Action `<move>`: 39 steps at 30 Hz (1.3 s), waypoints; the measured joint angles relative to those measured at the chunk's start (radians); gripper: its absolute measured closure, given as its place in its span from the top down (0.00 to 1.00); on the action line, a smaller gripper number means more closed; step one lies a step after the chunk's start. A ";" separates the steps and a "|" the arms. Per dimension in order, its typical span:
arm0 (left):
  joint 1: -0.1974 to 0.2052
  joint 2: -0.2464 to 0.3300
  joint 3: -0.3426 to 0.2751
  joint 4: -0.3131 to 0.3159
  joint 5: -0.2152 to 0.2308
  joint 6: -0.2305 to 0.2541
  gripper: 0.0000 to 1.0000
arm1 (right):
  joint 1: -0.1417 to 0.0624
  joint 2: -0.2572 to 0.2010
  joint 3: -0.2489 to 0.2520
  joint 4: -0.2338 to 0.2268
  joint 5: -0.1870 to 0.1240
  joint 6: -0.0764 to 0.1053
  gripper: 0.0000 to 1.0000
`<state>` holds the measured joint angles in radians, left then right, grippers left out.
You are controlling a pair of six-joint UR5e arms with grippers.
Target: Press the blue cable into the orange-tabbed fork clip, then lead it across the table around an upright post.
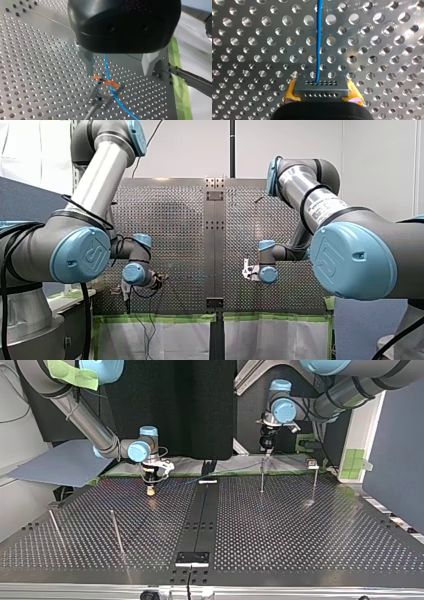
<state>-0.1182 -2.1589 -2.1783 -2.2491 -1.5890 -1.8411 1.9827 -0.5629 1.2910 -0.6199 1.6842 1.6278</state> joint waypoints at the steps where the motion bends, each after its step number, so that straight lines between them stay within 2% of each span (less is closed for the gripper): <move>1: -0.001 -0.007 0.000 0.006 -0.002 -0.003 0.98 | 0.000 0.000 0.000 0.000 0.000 0.000 0.00; 8: -0.002 -0.046 0.000 0.063 -0.005 -0.006 0.98 | 0.000 0.000 0.000 0.000 -0.001 0.000 0.00; 17: -0.002 -0.050 0.000 0.116 -0.024 0.014 0.98 | -0.002 0.002 0.000 0.000 -0.003 0.000 0.00; 28: -0.003 -0.051 0.000 0.119 -0.032 0.013 0.98 | -0.006 0.002 0.000 0.000 -0.005 0.000 0.00; 39: -0.004 -0.050 0.000 0.103 -0.033 0.016 0.98 | -0.007 0.003 0.000 0.000 -0.026 0.005 0.00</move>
<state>-0.1218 -2.2094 -2.1783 -2.1457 -1.6220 -1.8256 1.9753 -0.5595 1.2906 -0.6199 1.6578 1.6332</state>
